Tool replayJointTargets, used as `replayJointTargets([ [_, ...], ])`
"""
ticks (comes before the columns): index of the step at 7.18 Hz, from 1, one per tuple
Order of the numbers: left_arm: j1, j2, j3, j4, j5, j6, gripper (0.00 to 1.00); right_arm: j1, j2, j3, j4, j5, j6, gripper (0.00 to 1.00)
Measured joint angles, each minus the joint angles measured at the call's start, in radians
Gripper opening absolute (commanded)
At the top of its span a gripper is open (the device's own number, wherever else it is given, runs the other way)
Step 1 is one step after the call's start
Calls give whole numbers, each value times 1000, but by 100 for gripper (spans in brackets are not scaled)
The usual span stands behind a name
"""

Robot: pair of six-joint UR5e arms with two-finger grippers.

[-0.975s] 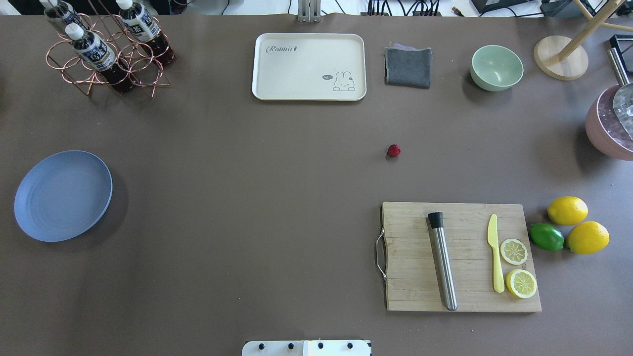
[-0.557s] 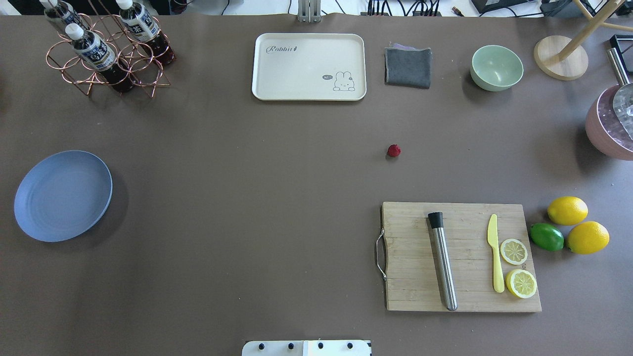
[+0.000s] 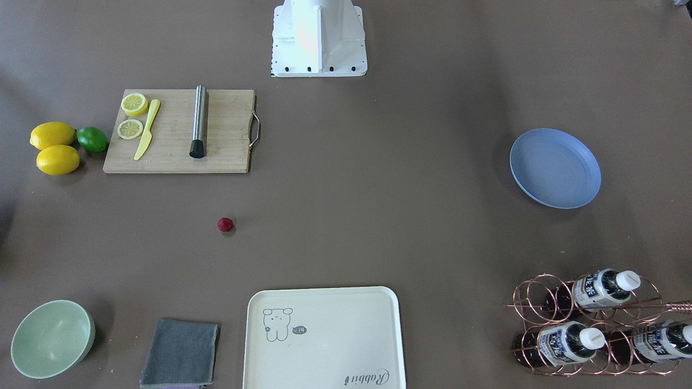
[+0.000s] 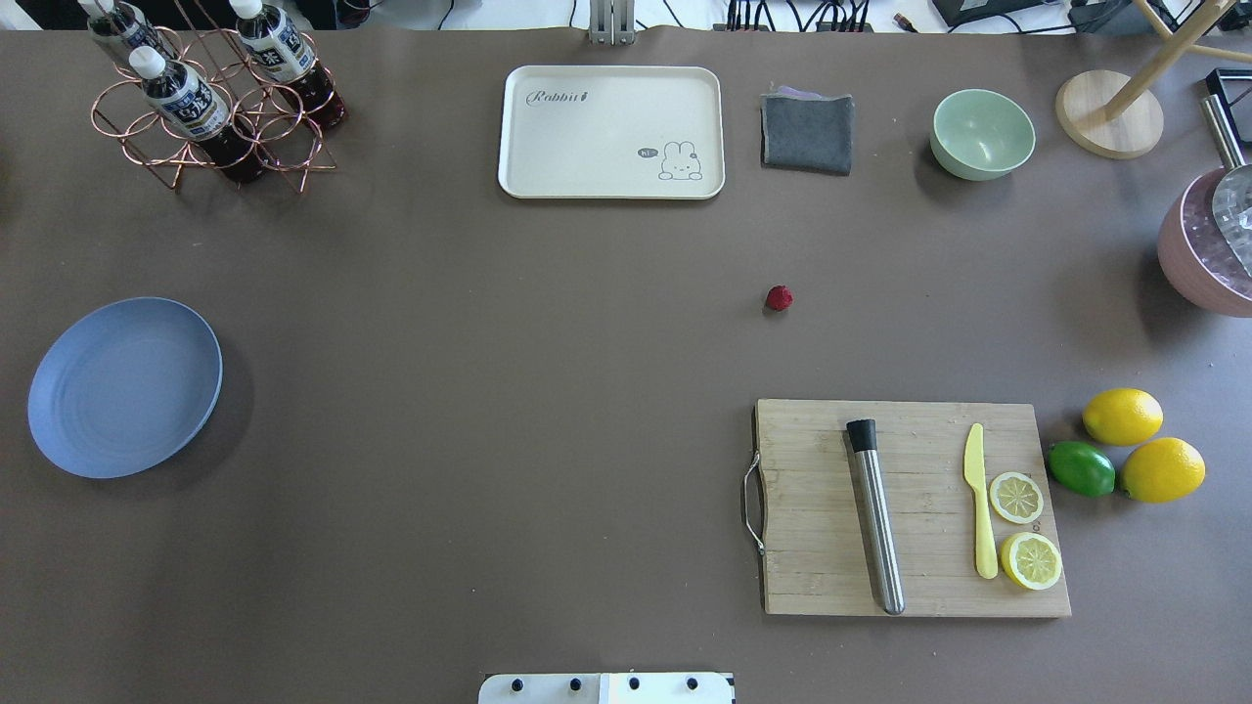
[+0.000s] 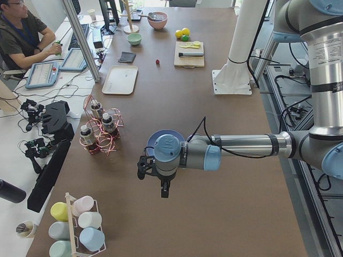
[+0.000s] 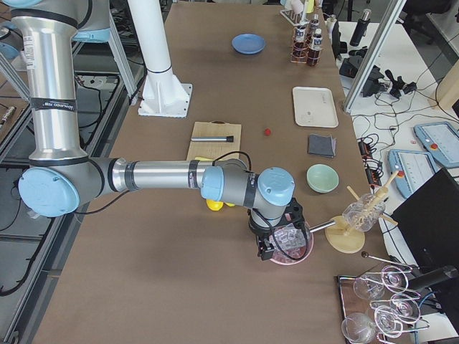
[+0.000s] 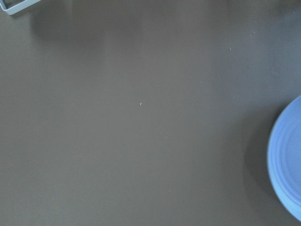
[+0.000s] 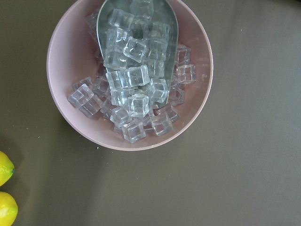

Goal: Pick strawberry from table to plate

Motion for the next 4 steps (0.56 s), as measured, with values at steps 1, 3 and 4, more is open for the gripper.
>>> replayJointTargets([
  [1, 0, 1, 2, 0, 0, 0, 98, 0, -1, 0, 0, 0, 0, 100],
  [3, 1, 3, 2, -13, 0, 3, 98, 0, -4, 0, -2, 15, 6, 100],
  [4, 6, 4, 1, -32, -2, -1, 98, -1, -5, 1, -2, 34, 6, 100],
])
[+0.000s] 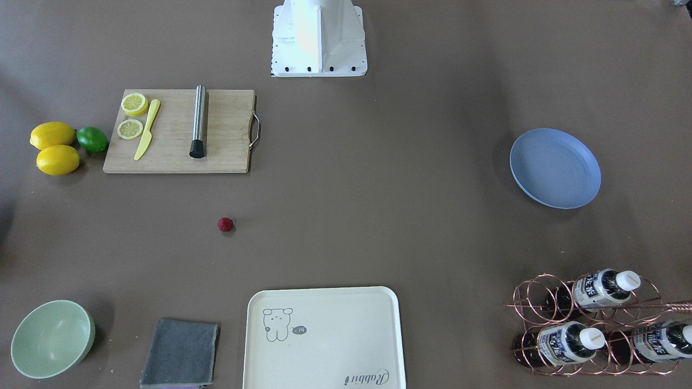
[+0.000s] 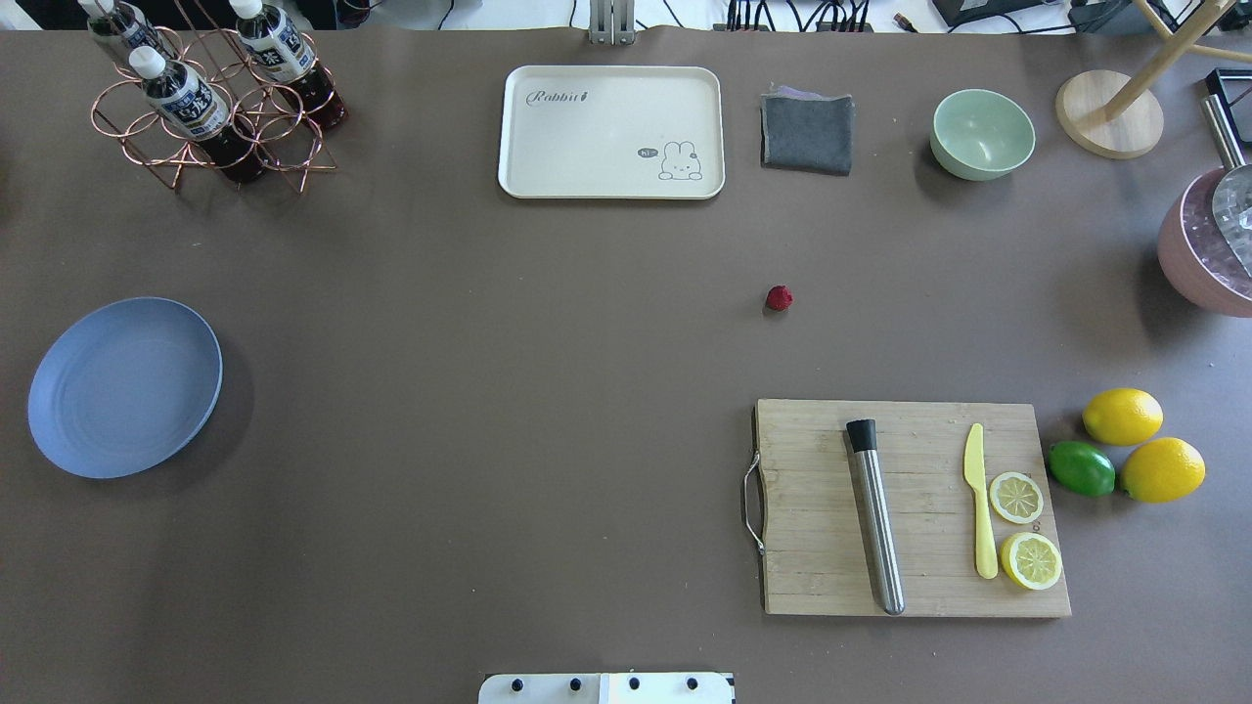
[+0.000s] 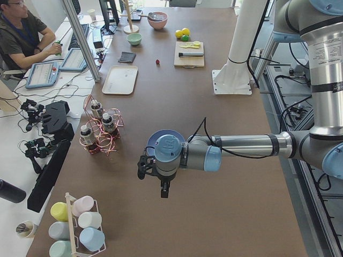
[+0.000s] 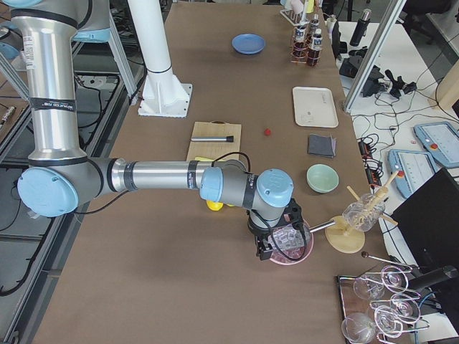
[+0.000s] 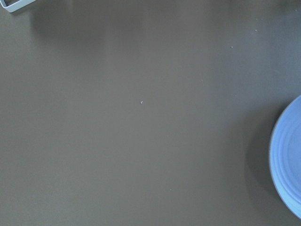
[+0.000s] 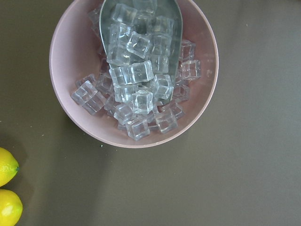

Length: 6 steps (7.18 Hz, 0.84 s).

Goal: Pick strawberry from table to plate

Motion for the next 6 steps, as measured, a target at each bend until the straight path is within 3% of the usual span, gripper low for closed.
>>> replayJointTargets([
  [3, 104, 0, 11, -127, -7, -140, 97, -10, -3, -2, 5, 61, 1, 100],
  [6, 247, -14, 124, -415, -7, -356, 97, -47, -3, 0, 8, 99, -2, 100],
])
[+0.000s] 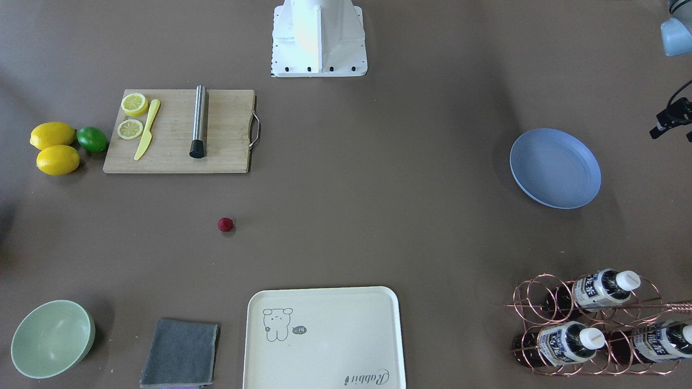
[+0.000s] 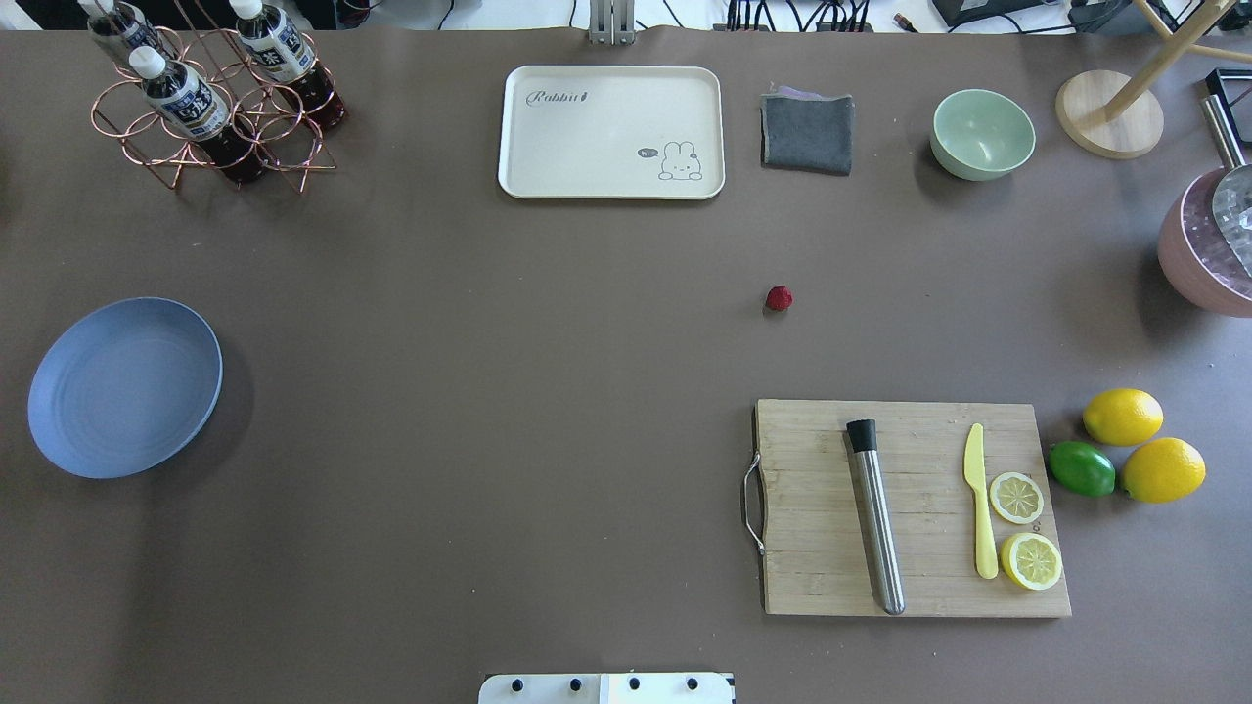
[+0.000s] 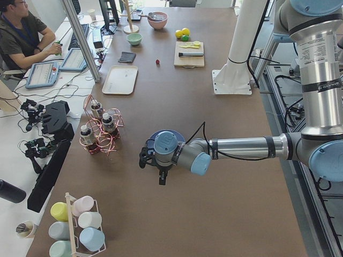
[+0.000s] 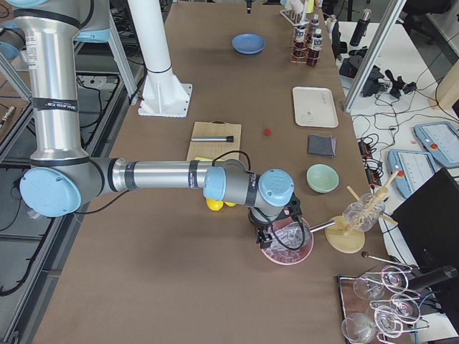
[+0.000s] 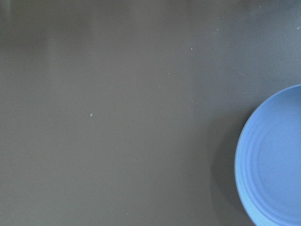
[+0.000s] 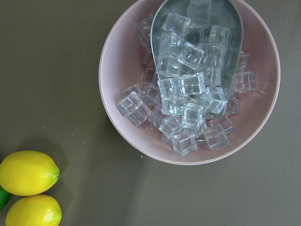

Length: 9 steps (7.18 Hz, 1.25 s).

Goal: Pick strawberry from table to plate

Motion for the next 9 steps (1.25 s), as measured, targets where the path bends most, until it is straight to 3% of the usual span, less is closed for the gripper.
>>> replayJointTargets([
  [3, 134, -70, 189, -312, 14, -233, 97, -11, -1, 1, 1, 17, 1, 100],
  [7, 232, -129, 218, -359, 72, -364, 87, -15, -1, 2, 1, 20, 2, 100],
  [9, 262, -134, 218, -365, 101, -381, 69, -15, 0, 3, 1, 19, 2, 100],
])
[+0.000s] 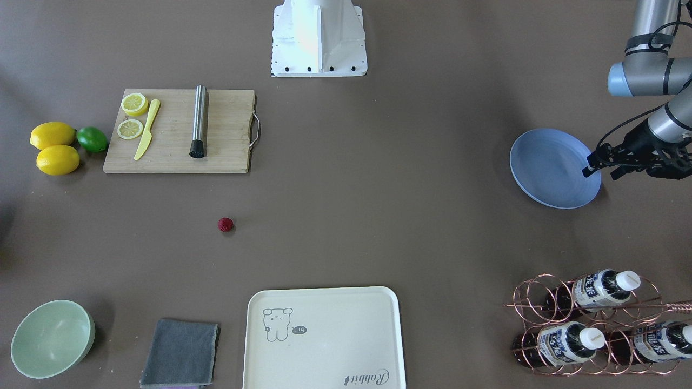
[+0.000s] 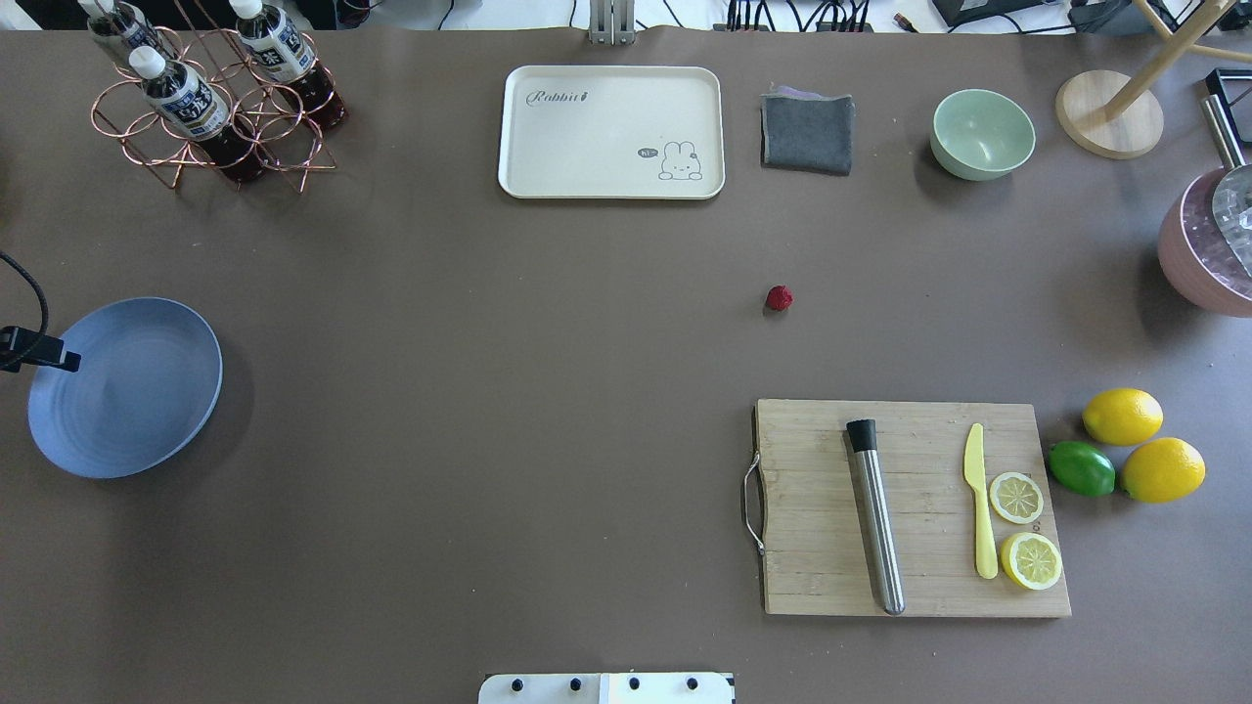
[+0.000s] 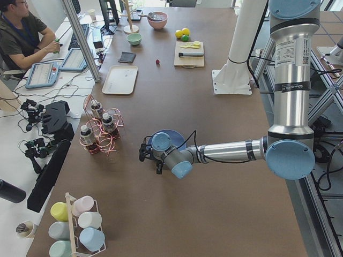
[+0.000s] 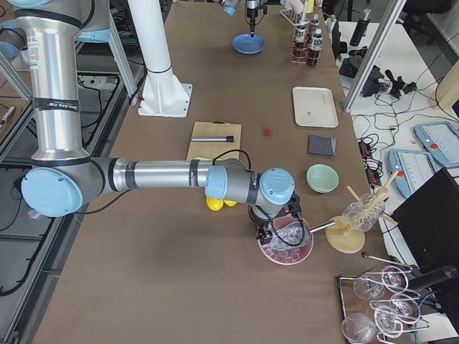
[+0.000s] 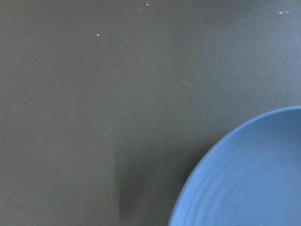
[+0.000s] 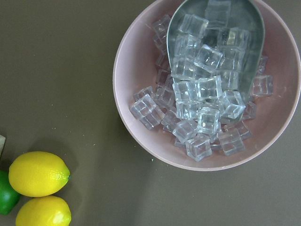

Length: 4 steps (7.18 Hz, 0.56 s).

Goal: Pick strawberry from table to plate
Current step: 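Grip the light blue plate rim with the left gripper and slide it inward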

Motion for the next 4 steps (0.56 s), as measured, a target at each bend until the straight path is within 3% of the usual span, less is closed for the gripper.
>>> replayJointTargets([
  [2, 15, -1, 0, -7, 17, -8, 54, 0, 0, 2, 0, 1, 0, 100],
  [4, 17, 0, -1, -9, 19, -17, 14, -1, 0, 5, 0, 1, 0, 100],
])
